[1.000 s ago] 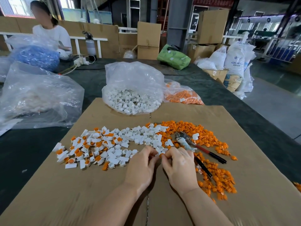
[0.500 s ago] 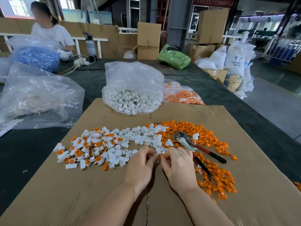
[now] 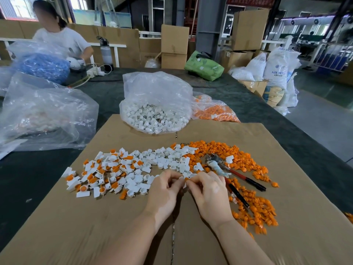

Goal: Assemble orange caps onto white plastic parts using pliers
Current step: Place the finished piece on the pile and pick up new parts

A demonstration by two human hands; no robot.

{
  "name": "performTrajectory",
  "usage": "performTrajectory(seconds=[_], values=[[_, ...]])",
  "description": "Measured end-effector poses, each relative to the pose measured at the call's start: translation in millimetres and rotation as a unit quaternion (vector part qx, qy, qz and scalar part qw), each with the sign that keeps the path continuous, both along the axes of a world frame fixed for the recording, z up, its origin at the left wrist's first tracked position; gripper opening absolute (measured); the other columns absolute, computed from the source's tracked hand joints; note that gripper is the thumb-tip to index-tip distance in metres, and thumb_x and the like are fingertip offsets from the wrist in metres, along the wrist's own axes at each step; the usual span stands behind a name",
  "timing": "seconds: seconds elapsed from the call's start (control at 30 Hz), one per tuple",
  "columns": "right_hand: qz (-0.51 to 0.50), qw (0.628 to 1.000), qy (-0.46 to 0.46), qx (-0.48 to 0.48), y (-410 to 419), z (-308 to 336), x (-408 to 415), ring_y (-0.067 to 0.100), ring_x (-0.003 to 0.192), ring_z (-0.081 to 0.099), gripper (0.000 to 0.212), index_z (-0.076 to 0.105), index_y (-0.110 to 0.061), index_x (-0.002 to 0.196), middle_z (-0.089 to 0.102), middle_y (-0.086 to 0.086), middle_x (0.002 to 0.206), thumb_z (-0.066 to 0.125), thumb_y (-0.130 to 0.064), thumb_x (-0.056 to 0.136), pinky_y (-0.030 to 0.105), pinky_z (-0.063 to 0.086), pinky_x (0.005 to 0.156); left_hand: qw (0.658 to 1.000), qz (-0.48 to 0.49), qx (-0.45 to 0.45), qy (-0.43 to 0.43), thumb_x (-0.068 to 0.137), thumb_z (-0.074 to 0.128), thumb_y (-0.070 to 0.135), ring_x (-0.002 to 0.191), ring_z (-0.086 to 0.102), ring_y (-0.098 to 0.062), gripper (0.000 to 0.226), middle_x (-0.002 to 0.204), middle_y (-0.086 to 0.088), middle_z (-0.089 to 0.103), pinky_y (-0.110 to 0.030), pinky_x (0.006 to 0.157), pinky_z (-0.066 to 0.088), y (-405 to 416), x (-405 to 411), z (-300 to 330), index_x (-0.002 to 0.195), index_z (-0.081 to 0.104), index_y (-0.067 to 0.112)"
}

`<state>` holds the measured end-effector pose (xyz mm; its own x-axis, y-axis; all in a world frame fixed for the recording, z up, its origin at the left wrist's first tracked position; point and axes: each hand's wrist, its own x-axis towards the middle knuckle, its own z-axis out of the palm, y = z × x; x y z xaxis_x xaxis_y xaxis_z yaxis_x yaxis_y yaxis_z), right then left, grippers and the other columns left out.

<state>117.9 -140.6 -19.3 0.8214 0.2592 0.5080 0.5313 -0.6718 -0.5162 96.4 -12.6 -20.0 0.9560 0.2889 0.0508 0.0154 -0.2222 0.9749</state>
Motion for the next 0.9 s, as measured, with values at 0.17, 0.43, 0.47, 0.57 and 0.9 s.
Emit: performTrajectory(seconds=[0.17, 0.43, 0.47, 0.57, 0.9], values=[[-0.002, 0.998, 0.006, 0.064, -1.8, 1.2, -1.0, 0.006, 0.078, 0.048, 0.003, 0.068, -0.017, 0.084, 0.056, -0.015, 0.073, 0.068, -0.014, 0.084, 0.03, 0.041, 0.074, 1.0, 0.012, -0.009, -0.001, 0.091, 0.058, 0.015, 0.076, 0.063, -0.006, 0.015, 0.08, 0.004, 0.066, -0.014, 0.07, 0.048, 0.5, 0.6, 2.5, 0.087, 0.062, 0.028], [0.026, 0.999, -0.024, 0.033, -1.1, 2.2, -1.1, 0.016, 0.084, 0.052, 0.03, 0.072, -0.022, 0.103, 0.06, -0.009, 0.084, 0.077, -0.01, 0.075, 0.034, 0.04, 0.076, 1.0, 0.002, -0.012, -0.001, 0.092, 0.057, 0.015, 0.084, 0.065, -0.018, 0.012, 0.084, -0.001, 0.067, -0.045, 0.085, 0.053, 1.4, 0.3, -0.3, 0.092, 0.064, 0.025], [0.027, 0.999, -0.025, 0.03, -0.9, 2.5, -1.3, 0.017, 0.083, 0.052, 0.029, 0.072, -0.023, 0.101, 0.061, -0.008, 0.083, 0.077, -0.011, 0.076, 0.034, 0.04, 0.075, 1.0, 0.003, -0.014, -0.002, 0.092, 0.058, 0.015, 0.084, 0.065, -0.017, 0.012, 0.083, 0.0, 0.067, -0.045, 0.085, 0.053, 1.6, 0.3, -1.1, 0.091, 0.065, 0.025], [0.027, 0.999, -0.028, 0.029, -0.5, 2.8, -1.2, 0.017, 0.083, 0.053, 0.025, 0.073, -0.023, 0.098, 0.06, -0.008, 0.083, 0.076, -0.01, 0.077, 0.034, 0.04, 0.073, 1.0, 0.004, -0.018, 0.001, 0.092, 0.058, 0.014, 0.084, 0.066, -0.017, 0.013, 0.083, -0.002, 0.068, -0.046, 0.085, 0.053, 1.7, 0.6, -2.6, 0.091, 0.065, 0.025], [0.021, 0.999, -0.032, 0.022, -1.3, 1.7, 0.3, 0.017, 0.085, 0.054, 0.024, 0.073, -0.022, 0.097, 0.06, -0.007, 0.084, 0.076, -0.01, 0.077, 0.033, 0.04, 0.076, 1.0, -0.003, -0.015, -0.002, 0.091, 0.059, 0.016, 0.083, 0.065, -0.015, 0.009, 0.086, -0.005, 0.068, -0.023, 0.078, 0.053, 2.0, 0.5, -2.0, 0.095, 0.064, 0.022]])
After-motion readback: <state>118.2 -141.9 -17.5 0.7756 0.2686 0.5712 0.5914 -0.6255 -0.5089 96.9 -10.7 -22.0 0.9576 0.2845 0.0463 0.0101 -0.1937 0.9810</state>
